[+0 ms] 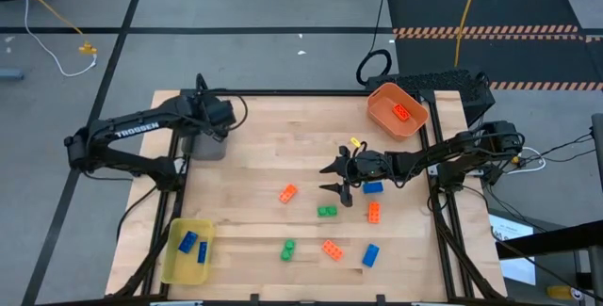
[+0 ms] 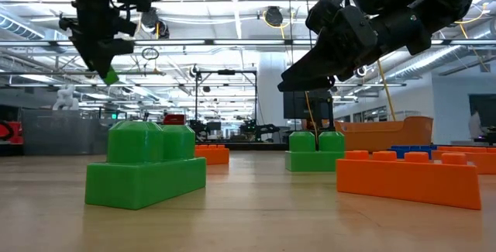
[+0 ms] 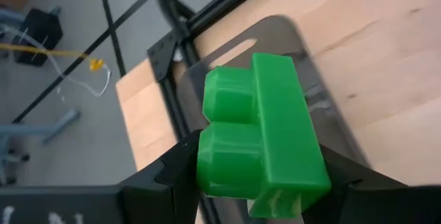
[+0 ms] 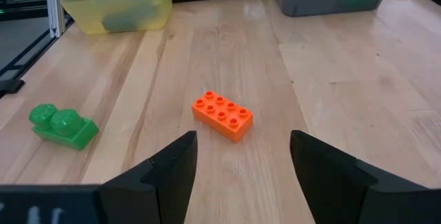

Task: Sort & place blocks by color
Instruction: Put the green game piece into the black bin, then put the blue game piece into the yellow bin

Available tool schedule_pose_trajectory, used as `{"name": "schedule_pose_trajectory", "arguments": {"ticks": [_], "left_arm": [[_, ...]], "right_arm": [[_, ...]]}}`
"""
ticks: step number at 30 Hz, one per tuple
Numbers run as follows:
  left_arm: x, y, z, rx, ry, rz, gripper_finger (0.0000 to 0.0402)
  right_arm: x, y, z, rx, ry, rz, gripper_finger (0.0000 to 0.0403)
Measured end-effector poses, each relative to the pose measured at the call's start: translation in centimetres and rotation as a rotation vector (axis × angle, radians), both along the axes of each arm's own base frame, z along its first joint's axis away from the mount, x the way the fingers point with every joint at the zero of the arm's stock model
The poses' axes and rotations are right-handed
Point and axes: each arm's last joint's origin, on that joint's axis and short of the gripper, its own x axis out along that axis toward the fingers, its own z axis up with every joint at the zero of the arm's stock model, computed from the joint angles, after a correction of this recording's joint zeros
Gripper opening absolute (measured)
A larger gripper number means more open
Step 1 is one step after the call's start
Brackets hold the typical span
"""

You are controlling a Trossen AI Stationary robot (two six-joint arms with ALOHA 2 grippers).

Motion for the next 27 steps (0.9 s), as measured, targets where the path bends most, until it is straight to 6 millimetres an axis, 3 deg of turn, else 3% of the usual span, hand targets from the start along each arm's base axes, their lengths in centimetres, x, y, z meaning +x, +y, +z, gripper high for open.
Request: {"name": "schedule_pose_trajectory", "arguments": {"ticks": [9, 18, 27], "left_arm": [[-1.2, 0.9, -0.1, -0.078, 0.039, 0.065, 0.0179], [-1.2, 0.9, -0.1, -0.086, 0.059, 0.034, 0.0260], [-0.8, 1.0, -0.1, -0.067, 0.025, 0.015, 0.0313]], "right_arm": [[0.0, 0.0, 0.0, 0.000, 0.000, 0.000, 0.0222], [0.0, 0.0, 0.0, 0.000, 0.000, 0.001, 0.0222], [0.0, 0.0, 0.0, 0.002, 0.000, 0.004, 0.0222]]}}
